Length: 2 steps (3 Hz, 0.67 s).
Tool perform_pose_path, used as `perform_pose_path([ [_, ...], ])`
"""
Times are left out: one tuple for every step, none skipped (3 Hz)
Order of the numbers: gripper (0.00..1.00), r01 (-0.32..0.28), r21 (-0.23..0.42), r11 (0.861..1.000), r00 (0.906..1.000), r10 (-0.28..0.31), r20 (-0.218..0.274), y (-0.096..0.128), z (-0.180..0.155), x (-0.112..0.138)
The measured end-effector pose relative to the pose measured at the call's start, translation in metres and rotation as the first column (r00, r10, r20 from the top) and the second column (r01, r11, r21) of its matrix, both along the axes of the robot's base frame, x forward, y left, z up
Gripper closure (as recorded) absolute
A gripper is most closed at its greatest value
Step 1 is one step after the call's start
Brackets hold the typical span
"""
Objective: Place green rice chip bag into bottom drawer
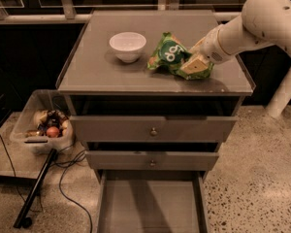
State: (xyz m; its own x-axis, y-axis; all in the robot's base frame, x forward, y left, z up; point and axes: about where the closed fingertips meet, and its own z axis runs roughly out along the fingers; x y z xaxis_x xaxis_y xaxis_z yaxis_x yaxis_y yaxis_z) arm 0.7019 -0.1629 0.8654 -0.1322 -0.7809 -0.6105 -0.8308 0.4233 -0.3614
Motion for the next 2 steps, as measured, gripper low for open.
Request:
perform_pose_path([
  [0.96, 0.0, 0.0, 1.0, 1.0, 0.0, 0.0, 0.0, 0.0, 0.0],
  [1.0, -0.003, -0.001, 1.0, 1.0, 0.003, 0.0, 0.0012, 0.0003, 0.0],
])
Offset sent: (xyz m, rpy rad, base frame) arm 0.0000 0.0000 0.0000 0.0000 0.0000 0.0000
